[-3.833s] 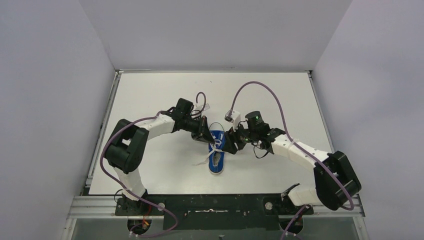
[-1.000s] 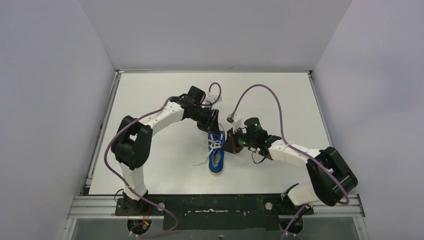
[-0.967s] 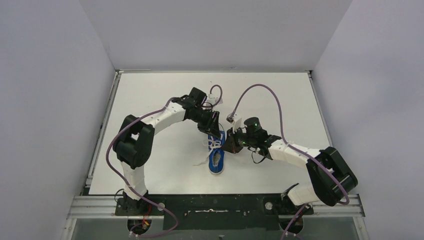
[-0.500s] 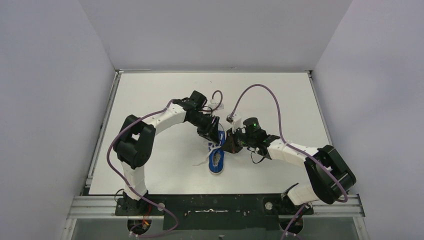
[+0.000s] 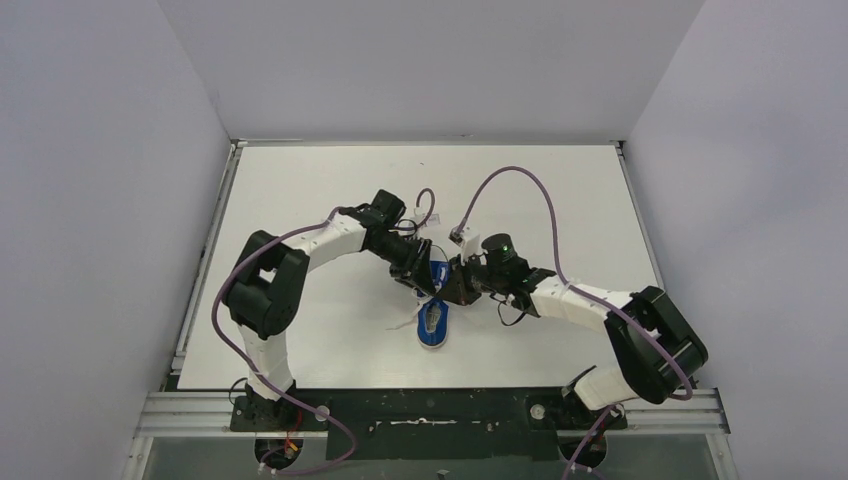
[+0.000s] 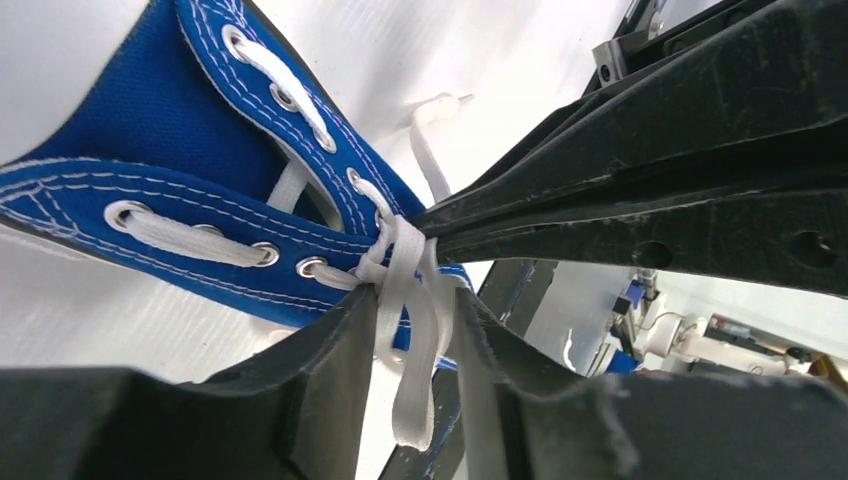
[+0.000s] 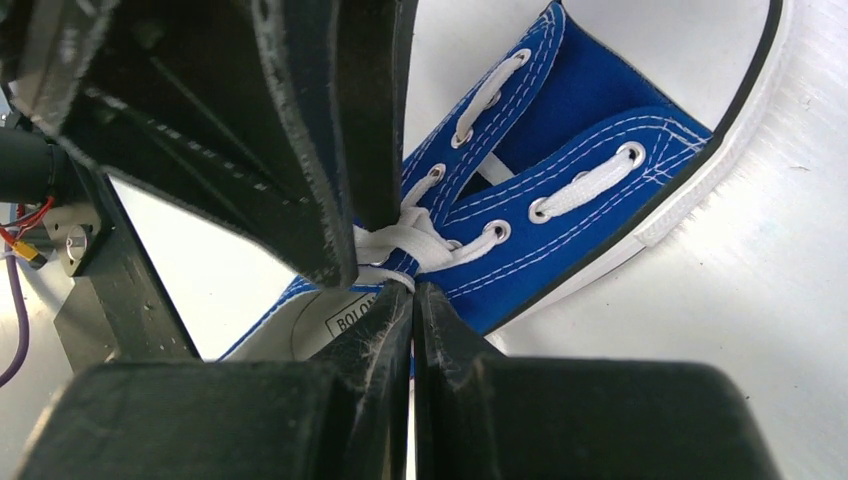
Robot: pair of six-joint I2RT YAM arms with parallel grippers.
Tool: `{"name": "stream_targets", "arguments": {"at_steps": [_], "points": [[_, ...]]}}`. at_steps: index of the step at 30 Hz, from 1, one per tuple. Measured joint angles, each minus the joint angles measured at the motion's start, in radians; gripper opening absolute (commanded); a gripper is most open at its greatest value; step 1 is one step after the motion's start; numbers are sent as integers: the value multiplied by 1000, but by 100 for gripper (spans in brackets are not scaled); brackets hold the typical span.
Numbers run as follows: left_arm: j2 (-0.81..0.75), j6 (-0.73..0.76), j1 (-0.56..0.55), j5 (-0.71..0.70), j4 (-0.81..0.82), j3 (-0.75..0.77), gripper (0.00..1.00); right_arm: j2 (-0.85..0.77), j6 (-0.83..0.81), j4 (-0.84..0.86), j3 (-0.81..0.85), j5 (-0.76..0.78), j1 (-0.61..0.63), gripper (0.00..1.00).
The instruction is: Tie the shoes
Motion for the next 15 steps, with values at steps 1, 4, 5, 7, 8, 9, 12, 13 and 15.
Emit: {"name": "stream_targets", "arguments": {"at_steps": [1,4,5,7,8,9,12,13,15], "points": [[-5,-6,0,1,8,-8,42,4,4,2,1,2,0,0],[-21,-24,0,-2,27,-27,48,14,10,5,2,8,1,0],[-23,-26,-1,-8,27,-30,49,16,11,5,2,9,1,0],[-25,-26,-3,-21,26,-30,50,24,14,5,8,10,1,0],[-26,-24,-5,-26,26,-30,49,27,14,5,10,11,1,0],[-26,-23,-6,-32,25,-30,47,27,14,5,10,12,1,0],[-26,-9,-16,-59,10,-28,34,27,18,6,11,15,1,0],[-26,-4,-20,-66,4,-27,29,27,19,8,11,16,1,0],[-26,9,-28,-82,-9,-26,21,27,23,11,11,16,1,0]]}}
